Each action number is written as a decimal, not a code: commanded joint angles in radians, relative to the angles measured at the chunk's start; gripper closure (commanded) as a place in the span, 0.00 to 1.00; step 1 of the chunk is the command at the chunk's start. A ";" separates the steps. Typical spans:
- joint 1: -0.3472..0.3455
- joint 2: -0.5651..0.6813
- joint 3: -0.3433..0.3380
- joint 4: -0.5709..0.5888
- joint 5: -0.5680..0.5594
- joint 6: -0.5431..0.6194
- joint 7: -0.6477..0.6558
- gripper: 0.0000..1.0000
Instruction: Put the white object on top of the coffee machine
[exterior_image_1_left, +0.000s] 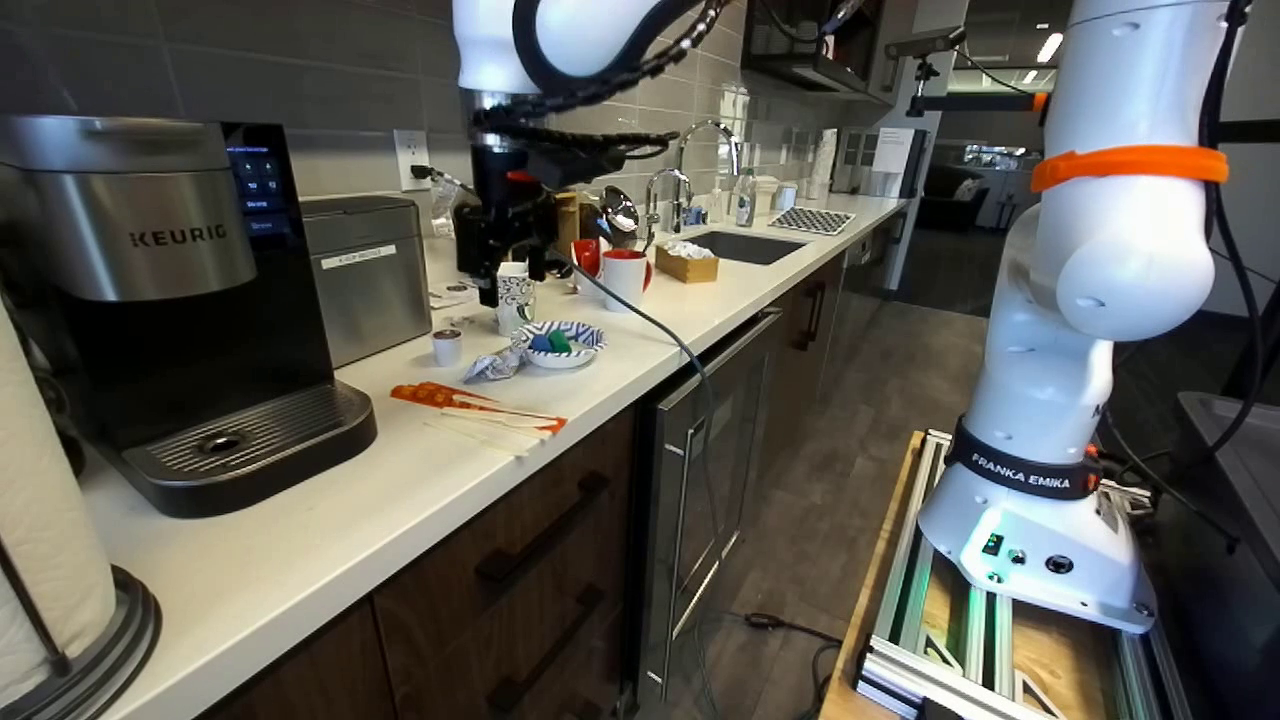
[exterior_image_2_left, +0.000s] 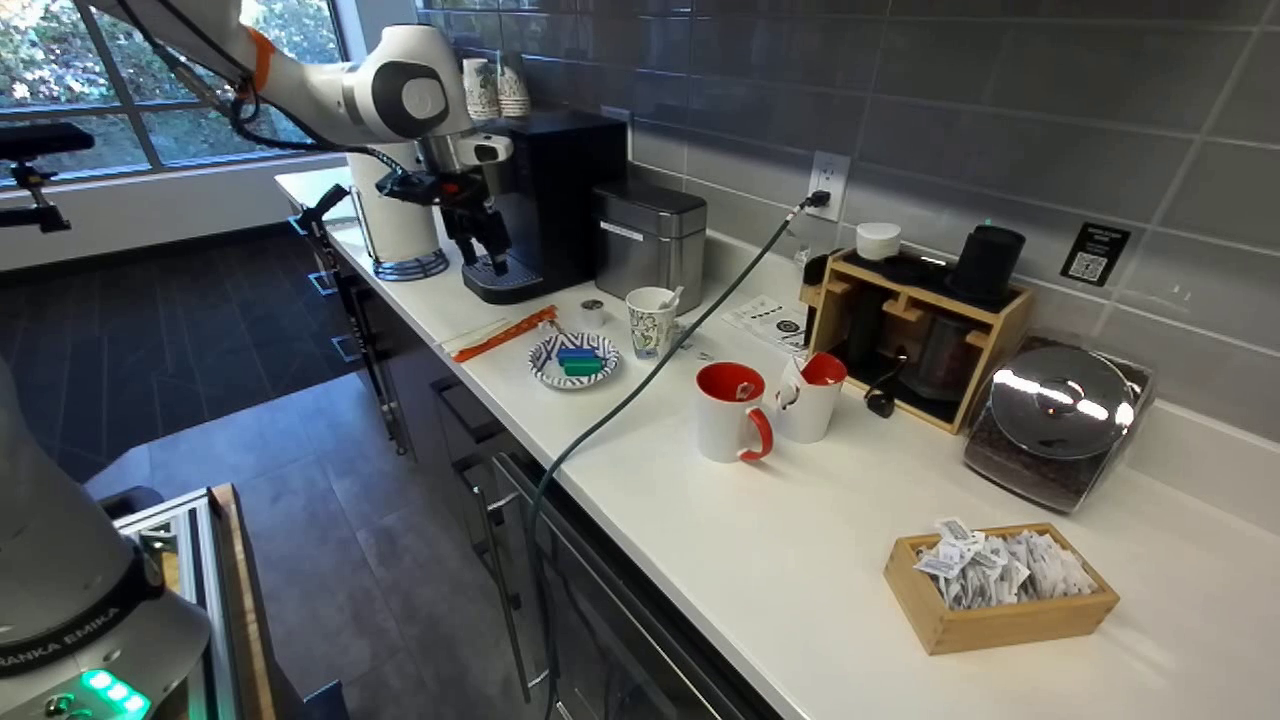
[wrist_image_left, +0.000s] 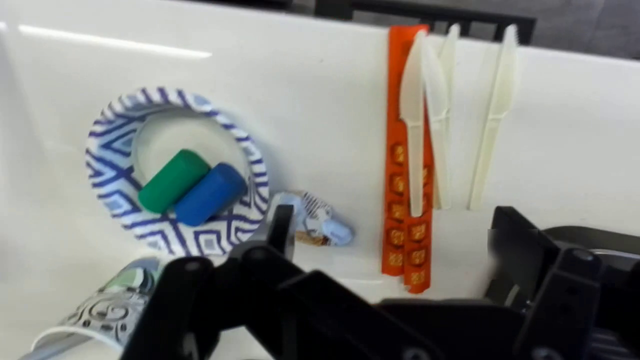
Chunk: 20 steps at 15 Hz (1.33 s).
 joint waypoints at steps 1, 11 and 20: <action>0.038 0.113 -0.050 0.095 -0.244 0.024 0.074 0.00; 0.066 0.238 -0.109 0.172 -0.210 0.107 0.079 0.00; 0.063 0.388 -0.179 0.270 -0.034 0.264 0.088 0.00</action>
